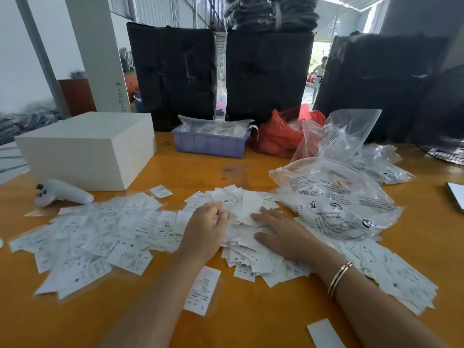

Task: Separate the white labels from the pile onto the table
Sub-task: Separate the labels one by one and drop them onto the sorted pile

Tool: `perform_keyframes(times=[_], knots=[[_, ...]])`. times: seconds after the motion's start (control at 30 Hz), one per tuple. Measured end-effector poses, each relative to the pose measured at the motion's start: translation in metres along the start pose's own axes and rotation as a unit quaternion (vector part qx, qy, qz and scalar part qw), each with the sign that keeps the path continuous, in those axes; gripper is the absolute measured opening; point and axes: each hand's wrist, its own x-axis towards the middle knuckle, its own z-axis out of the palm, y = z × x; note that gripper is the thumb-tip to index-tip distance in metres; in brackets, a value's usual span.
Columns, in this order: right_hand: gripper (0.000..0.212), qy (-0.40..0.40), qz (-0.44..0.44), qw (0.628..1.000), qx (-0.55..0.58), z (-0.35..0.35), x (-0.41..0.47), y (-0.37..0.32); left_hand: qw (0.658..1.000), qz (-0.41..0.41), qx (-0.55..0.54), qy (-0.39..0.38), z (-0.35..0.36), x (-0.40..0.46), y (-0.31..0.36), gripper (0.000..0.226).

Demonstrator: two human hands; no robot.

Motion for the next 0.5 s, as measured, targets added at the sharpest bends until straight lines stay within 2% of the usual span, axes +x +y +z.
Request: perform_keyframes(times=[0.07, 0.17, 0.23, 0.33, 0.4, 0.5], knots=[[0.051, -0.007, -0.015, 1.000, 0.004, -0.004, -0.006, -0.001, 0.999, -0.022, 0.032, 0.001, 0.002, 0.004, -0.003, 0.025], [0.041, -0.010, -0.031, 0.998, 0.044, -0.013, -0.009, -0.003, 0.993, -0.062, 0.082, -0.054, 0.003, 0.007, -0.002, 0.027], [0.036, 0.039, -0.035, 0.996, 0.072, -0.018, -0.001, -0.006, 0.990, -0.045, 0.109, -0.072, 0.001, 0.005, 0.001, 0.026], [0.031, 0.127, -0.011, 0.987, 0.098, -0.021, 0.025, -0.010, 0.993, -0.021, 0.096, -0.062, -0.002, 0.005, -0.001, 0.022], [0.038, 0.104, 0.006, 0.991, 0.089, -0.018, 0.049, -0.012, 0.994, -0.009, 0.096, -0.058, -0.004, 0.005, -0.003, 0.024], [0.050, 0.021, 0.036, 0.996, 0.082, -0.014, 0.077, -0.012, 0.996, 0.009, 0.081, -0.049, -0.005, 0.005, -0.006, 0.024]])
